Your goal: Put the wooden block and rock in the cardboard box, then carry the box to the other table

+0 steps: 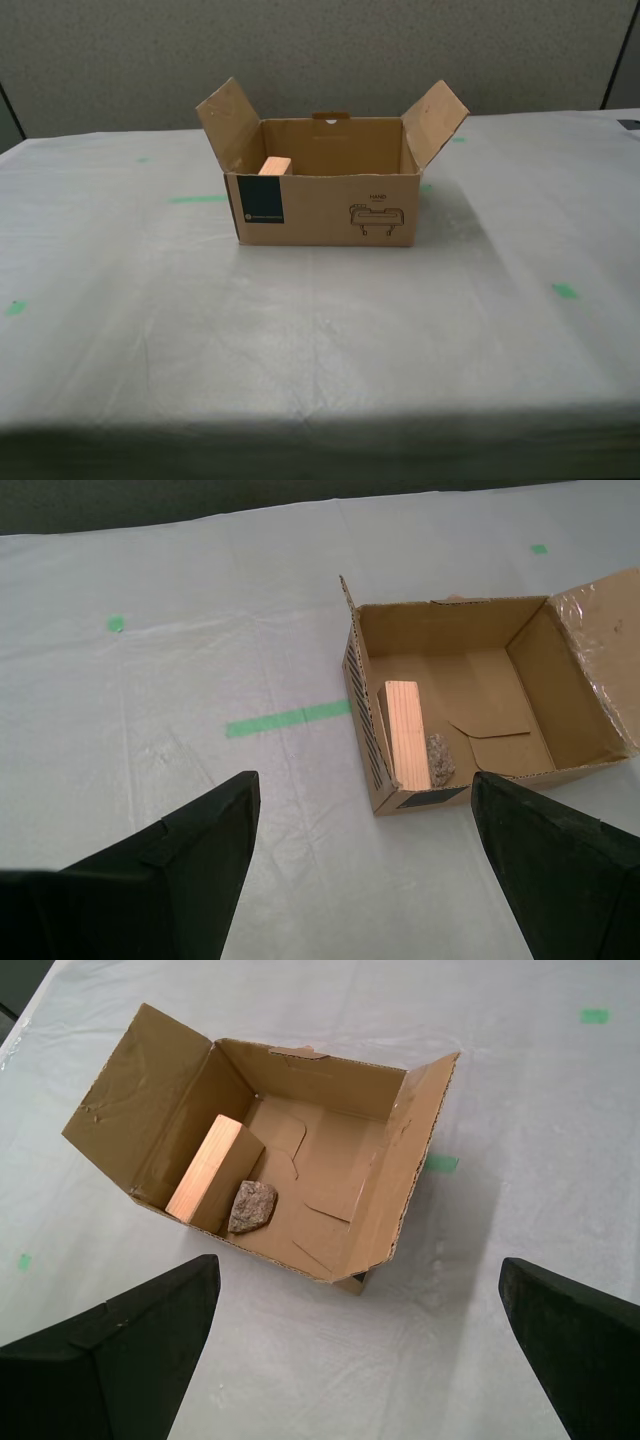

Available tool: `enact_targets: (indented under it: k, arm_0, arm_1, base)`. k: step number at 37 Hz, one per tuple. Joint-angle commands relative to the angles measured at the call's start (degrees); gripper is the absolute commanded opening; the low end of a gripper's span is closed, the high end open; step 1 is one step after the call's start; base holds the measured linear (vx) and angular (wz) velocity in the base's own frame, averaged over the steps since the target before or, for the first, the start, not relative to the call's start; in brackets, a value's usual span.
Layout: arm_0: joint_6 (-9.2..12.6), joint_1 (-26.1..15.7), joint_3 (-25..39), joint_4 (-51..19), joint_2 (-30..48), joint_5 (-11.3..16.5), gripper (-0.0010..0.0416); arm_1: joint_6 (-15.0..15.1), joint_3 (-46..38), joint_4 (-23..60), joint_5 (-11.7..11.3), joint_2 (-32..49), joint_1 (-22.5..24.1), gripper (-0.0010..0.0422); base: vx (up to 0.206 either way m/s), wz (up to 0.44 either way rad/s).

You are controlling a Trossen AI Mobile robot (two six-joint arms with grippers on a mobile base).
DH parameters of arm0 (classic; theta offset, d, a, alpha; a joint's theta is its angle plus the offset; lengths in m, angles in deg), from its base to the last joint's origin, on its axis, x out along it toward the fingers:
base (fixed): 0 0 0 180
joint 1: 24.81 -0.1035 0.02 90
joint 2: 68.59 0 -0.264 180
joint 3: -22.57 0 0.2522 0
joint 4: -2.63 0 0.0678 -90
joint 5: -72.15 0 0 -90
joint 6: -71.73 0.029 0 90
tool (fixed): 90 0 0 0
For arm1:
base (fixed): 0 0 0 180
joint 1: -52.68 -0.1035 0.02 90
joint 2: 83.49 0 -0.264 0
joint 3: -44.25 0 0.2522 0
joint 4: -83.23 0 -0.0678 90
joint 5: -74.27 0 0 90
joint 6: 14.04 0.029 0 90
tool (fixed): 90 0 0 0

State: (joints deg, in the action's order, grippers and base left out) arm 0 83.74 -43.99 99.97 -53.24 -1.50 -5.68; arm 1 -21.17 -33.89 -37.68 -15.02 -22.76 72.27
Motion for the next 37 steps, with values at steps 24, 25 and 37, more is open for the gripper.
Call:
enact_targets:
  k: [24, 25, 37]
  arm_0:
    - [0.0, 0.0, 0.07, 0.09, 0.02, -0.09, 0.039]
    - [0.0, 0.0, 0.07, 0.09, 0.02, -0.09, 0.039]
    - [0.0, 0.0, 0.07, 0.09, 0.02, -0.07, 0.039]
  arm_1:
    - [0.11, -0.09, -0.02, -0.09, 0.0, -0.02, 0.0286]
    - [0.13, -0.09, -0.04, -0.07, 0.0, -0.02, 0.0286]
    - [0.11, -0.09, -0.02, -0.09, 0.0, -0.02, 0.0286]
  base:
    - [0.0, 0.0]
    - [0.0, 0.0]
    - [0.0, 0.0]
